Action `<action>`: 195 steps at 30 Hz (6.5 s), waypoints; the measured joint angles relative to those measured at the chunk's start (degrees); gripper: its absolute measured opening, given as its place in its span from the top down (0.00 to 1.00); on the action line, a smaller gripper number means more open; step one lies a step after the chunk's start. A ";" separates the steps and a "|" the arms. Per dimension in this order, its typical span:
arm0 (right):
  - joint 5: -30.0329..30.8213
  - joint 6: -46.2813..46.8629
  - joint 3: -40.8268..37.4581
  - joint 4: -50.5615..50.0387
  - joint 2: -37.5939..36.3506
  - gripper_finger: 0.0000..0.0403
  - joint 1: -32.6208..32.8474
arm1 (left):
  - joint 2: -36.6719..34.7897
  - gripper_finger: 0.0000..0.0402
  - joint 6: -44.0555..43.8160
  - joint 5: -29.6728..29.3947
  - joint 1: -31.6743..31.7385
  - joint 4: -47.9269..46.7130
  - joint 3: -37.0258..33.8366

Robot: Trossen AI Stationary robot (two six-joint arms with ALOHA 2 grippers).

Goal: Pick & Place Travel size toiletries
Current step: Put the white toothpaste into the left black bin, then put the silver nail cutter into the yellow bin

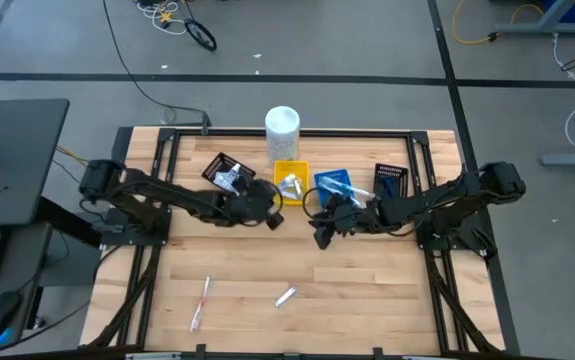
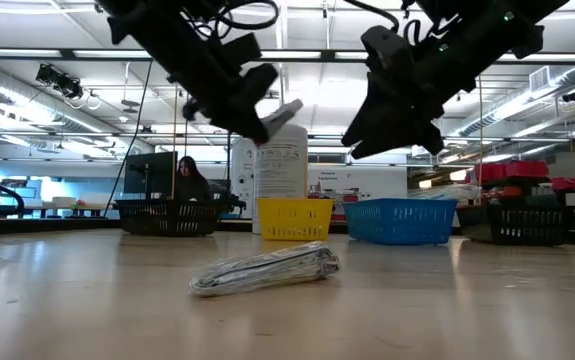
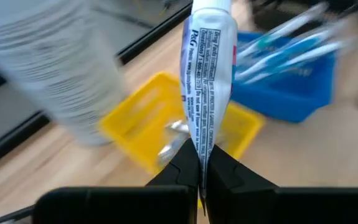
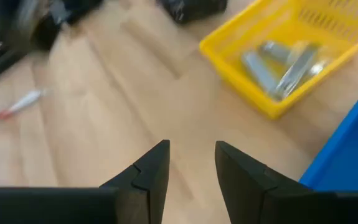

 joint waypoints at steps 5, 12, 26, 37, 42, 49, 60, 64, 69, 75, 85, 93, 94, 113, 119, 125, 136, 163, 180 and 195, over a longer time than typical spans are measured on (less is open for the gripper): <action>-0.90 -0.23 0.00 0.30 0.00 0.66 0.00 | -8.13 0.98 -6.63 2.77 5.97 -17.78 0.02; 3.43 -3.06 0.00 1.42 0.00 0.66 -0.80 | -11.44 0.98 2.14 9.77 16.42 -36.71 -0.31; 3.15 -6.17 0.00 1.16 0.00 0.66 -1.75 | -9.42 0.90 35.85 11.17 26.50 -39.25 -1.03; 3.13 -7.83 0.00 1.18 0.00 0.66 -1.75 | -9.39 0.69 36.28 10.86 28.02 -40.00 -1.03; 3.13 -7.83 0.00 1.18 0.00 0.66 -1.75 | -9.39 0.61 33.59 11.47 27.96 -38.39 -1.03; 3.13 -8.80 0.00 1.24 0.00 0.66 -1.79 | -9.37 0.60 37.17 19.58 29.15 -24.62 -0.89; 3.06 -15.17 0.00 1.26 -0.02 0.66 -3.02 | -8.62 0.57 47.93 44.98 45.54 -13.44 0.46; 3.08 -15.20 0.02 1.26 -0.02 0.66 -4.24 | -4.72 0.56 46.28 48.94 50.29 -9.69 0.52; 3.04 -15.33 0.02 1.39 -0.02 0.66 -6.32 | 4.06 0.56 48.45 48.83 53.35 -6.18 0.56; 3.06 -15.59 0.02 1.37 -0.02 0.66 -8.74 | 11.66 0.56 52.06 49.27 54.71 -12.14 5.96; 2.54 -15.59 -0.02 1.30 -0.02 0.66 -9.57 | 13.96 0.56 53.72 50.74 54.27 -26.75 15.66; 2.58 -15.57 -1.95 1.27 -0.09 0.66 -9.60 | 16.77 0.56 53.74 51.20 54.23 -28.53 15.86; 2.56 -15.57 -2.19 1.26 -0.09 0.66 -9.60 | 17.47 0.56 53.73 51.22 54.17 -28.32 15.86; 2.52 -13.15 -3.85 4.75 -0.09 0.66 -9.60 | 18.76 0.82 54.21 50.93 54.03 -28.58 15.86; 2.52 -13.17 -3.85 4.74 -0.07 0.66 -9.60 | 18.76 0.91 55.10 50.47 54.03 -28.28 15.86; 2.54 -13.17 -3.85 4.74 -0.07 0.66 -9.60 | 17.03 0.93 54.96 46.83 53.87 -28.45 15.84; 2.56 -13.17 -3.85 4.75 -0.04 0.66 -9.60 | 6.30 0.93 50.57 45.58 51.65 -34.34 15.83; -0.44 -13.01 -3.87 4.75 -0.02 0.66 -9.57 | 0.40 0.64 34.23 35.53 34.01 -51.91 11.98; -1.50 -18.68 -3.87 4.24 -0.02 0.66 -9.58 | -0.22 0.69 9.42 37.25 9.23 -46.87 12.11; -21.74 -31.08 -3.87 10.35 -0.02 0.66 -8.82 | 2.34 0.72 -9.51 30.37 -10.74 -15.60 12.10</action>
